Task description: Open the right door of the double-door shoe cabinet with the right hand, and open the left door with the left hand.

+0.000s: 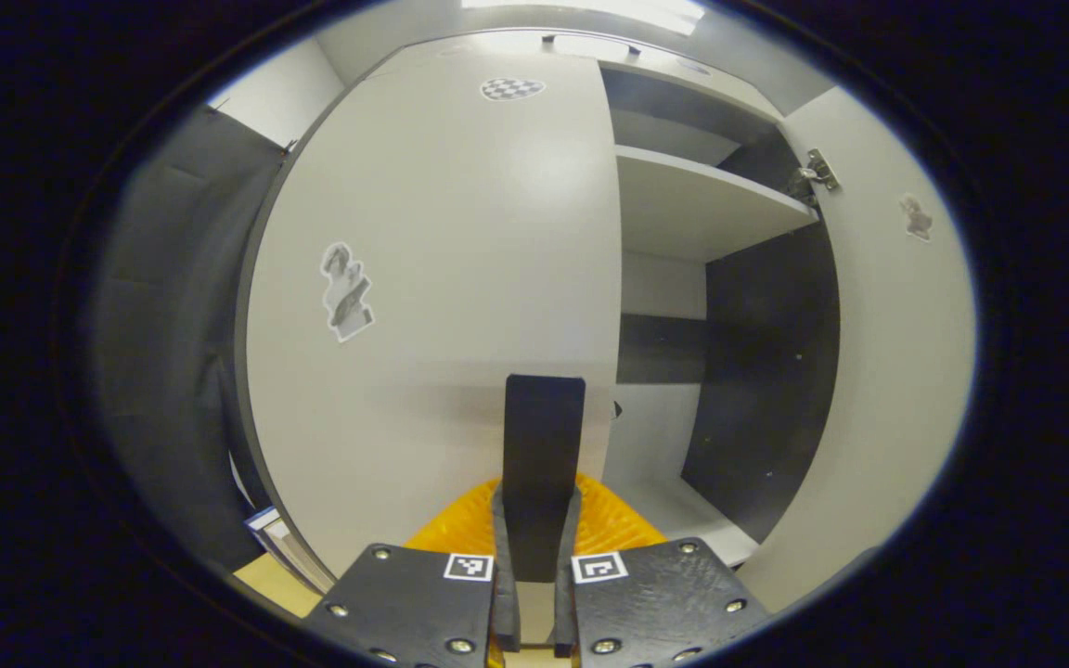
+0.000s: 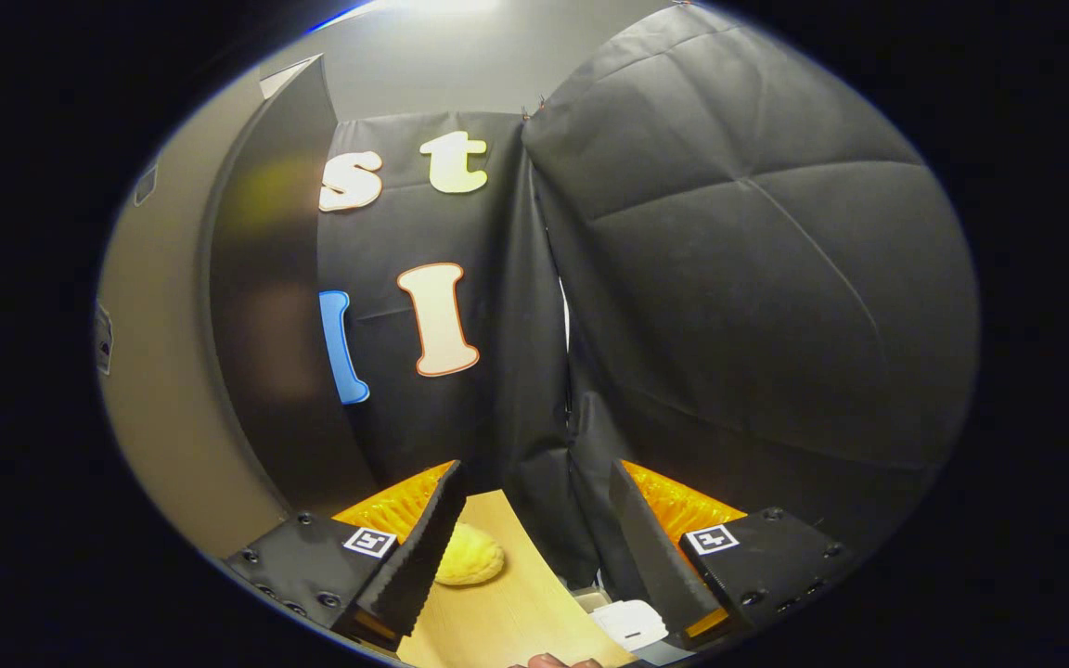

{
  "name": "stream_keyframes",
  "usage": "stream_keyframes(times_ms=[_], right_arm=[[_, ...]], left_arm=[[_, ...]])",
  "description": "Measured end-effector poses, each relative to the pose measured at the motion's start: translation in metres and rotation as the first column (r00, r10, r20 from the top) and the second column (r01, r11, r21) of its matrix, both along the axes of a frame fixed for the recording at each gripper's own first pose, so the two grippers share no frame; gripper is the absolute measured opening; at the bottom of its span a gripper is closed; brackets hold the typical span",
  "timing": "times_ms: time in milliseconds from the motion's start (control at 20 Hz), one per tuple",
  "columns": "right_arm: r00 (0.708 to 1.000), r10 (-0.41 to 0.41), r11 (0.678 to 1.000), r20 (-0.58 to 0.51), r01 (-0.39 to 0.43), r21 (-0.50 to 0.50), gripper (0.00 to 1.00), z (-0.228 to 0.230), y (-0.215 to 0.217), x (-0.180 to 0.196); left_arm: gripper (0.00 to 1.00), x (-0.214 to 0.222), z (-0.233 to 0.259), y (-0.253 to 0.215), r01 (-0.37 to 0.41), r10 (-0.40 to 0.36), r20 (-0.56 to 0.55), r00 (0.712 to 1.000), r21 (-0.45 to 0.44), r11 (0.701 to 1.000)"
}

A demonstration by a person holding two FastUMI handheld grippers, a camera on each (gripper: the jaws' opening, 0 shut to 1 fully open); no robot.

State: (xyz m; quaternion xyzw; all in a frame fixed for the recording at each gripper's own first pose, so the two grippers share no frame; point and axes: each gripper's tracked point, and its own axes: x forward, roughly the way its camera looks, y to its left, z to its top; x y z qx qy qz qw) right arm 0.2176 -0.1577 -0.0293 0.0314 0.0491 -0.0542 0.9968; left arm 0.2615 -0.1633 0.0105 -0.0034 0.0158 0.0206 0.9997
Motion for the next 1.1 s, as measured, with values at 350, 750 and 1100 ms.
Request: stream_keyframes(times_ms=[350, 750, 1100], right_arm=[[1.000, -0.022, 1.000, 0.018, 0.022, 0.016, 0.92, 0.005, 0.006, -0.021], [0.995, -0.093, 0.996, 0.046, 0.094, -0.009, 0.92, 0.023, 0.015, -0.071], [0.987, -0.150, 0.988, 0.062, 0.151, -0.011, 0.92, 0.032, 0.039, -0.123]], left_arm=[[0.15, -0.010, -0.001, 0.004, 0.027, -0.027, -0.016, 1.000, -0.001, 1.000], [0.16, -0.018, -0.001, 0.010, 0.113, -0.114, -0.027, 0.993, -0.021, 0.993], [0.16, -0.016, 0.005, 0.011, 0.208, -0.209, -0.017, 0.978, -0.035, 0.978]])
